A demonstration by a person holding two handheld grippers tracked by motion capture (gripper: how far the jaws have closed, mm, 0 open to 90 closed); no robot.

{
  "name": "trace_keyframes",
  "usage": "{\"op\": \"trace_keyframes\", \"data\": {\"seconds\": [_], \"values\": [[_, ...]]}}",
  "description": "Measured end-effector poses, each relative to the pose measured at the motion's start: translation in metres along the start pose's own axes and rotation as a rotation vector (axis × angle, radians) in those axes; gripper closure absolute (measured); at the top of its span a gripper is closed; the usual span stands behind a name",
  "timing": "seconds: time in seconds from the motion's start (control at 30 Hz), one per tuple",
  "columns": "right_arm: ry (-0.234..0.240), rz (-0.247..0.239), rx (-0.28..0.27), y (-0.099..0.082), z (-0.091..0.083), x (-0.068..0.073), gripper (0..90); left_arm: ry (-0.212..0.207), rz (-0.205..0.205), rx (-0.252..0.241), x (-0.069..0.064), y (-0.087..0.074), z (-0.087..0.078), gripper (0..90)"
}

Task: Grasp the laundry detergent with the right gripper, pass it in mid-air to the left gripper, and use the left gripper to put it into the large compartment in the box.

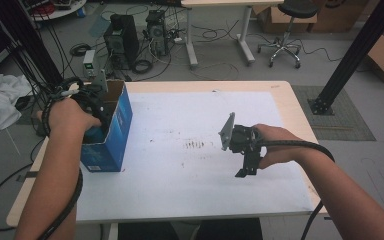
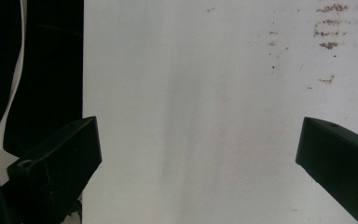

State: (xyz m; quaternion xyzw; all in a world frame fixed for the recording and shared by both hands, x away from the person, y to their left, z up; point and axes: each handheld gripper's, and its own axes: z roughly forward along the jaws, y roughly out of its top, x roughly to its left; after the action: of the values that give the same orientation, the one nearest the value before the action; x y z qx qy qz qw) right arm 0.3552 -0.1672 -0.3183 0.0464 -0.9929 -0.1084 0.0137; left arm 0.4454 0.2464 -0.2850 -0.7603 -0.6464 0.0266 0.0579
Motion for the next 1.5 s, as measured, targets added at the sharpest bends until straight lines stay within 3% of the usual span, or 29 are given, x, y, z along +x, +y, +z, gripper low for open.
{"op": "trace_keyframes", "data": {"seconds": [0.67,1.03,1.33,1.5], "values": [[0.003,-0.003,-0.004,0.003,0.002,-0.001,0.2,-0.014,-0.006,-0.056,0.004,-0.004,0.005,37.7],[-0.001,-0.002,-0.002,0.004,0.002,0.0,0.5,-0.022,0.008,-0.075,0.002,-0.006,-0.003,30.0],[0.01,-0.001,-0.002,0.004,0.005,0.001,0.2,0.007,0.022,-0.077,-0.001,-0.009,-0.012,29.8],[0.008,-0.007,-0.005,0.005,0.005,0.0,0.1,0.032,0.017,-0.087,-0.003,-0.012,-0.024,24.9]]}}
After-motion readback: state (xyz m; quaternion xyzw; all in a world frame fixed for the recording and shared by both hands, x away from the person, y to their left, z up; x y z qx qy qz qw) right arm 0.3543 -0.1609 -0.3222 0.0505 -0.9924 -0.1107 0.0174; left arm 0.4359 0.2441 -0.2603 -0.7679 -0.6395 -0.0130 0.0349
